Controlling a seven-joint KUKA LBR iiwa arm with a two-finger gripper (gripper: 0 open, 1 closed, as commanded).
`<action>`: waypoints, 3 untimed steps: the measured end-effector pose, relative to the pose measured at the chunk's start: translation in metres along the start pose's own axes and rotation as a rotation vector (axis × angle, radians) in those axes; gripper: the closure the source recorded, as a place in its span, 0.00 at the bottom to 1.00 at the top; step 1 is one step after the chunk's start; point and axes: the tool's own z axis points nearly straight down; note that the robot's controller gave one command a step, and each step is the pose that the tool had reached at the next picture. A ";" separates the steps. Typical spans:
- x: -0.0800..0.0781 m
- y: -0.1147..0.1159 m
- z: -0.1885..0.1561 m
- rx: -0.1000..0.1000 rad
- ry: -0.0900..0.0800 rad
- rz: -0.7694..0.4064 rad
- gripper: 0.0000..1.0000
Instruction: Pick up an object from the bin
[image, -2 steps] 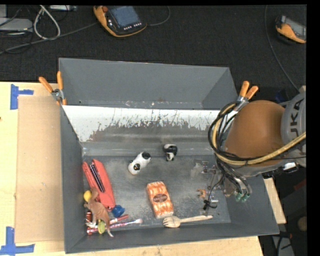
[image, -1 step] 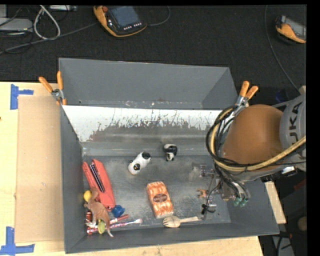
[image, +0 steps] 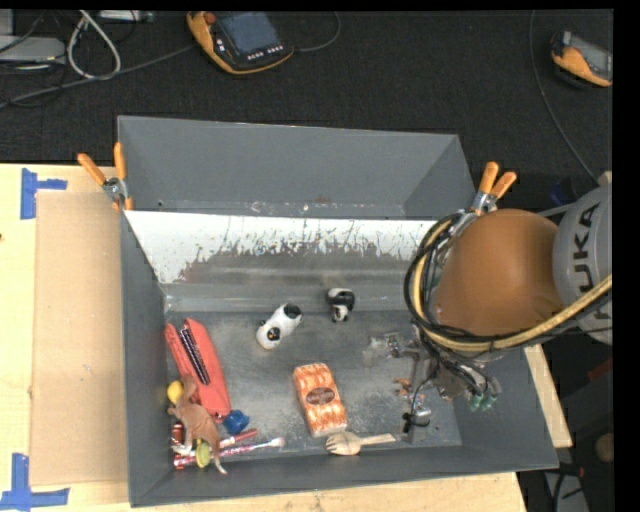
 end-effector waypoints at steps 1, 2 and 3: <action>-0.006 0.012 -0.017 0.001 0.000 -0.122 0.00; -0.020 0.048 -0.021 -0.002 0.000 -0.312 0.00; -0.005 0.062 0.011 0.000 0.002 -0.185 0.00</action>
Offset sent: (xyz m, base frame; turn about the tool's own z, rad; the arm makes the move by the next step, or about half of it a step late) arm 0.0111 0.0481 0.0219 -0.3081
